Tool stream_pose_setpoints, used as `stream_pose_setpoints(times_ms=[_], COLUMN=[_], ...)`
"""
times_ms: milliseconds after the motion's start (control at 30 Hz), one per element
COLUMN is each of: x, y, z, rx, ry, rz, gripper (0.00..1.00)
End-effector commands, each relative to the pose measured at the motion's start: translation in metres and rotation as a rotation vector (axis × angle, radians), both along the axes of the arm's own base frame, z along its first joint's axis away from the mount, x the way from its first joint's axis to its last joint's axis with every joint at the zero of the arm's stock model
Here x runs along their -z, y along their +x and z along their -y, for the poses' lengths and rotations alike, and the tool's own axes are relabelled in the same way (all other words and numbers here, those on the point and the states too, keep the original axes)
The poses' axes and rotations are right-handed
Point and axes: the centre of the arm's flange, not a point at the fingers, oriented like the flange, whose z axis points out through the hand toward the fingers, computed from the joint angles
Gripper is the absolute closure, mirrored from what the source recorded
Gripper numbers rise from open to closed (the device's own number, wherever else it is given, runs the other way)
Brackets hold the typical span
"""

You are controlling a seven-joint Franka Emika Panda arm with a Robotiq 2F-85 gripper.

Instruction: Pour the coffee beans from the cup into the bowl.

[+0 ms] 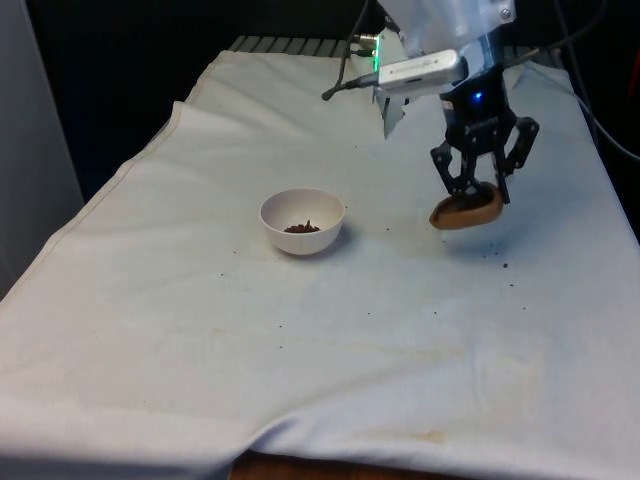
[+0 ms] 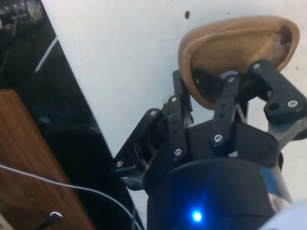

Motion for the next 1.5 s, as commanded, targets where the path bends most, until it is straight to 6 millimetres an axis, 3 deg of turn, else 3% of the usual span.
stream_pose_setpoints(times_ms=[0,733,1167,1467], x=[0.001,0.002,0.027,0.034], y=[-0.001,0.004,0.008,0.008], z=[-0.001,-0.018,-0.013,-0.004], rx=[0.005,-0.042,-0.056,-0.072], ry=[-0.02,-0.158,-0.215,-0.256], rz=[0.002,-0.012,-0.012,-0.011], gripper=[0.95,0.95,0.95,0.95])
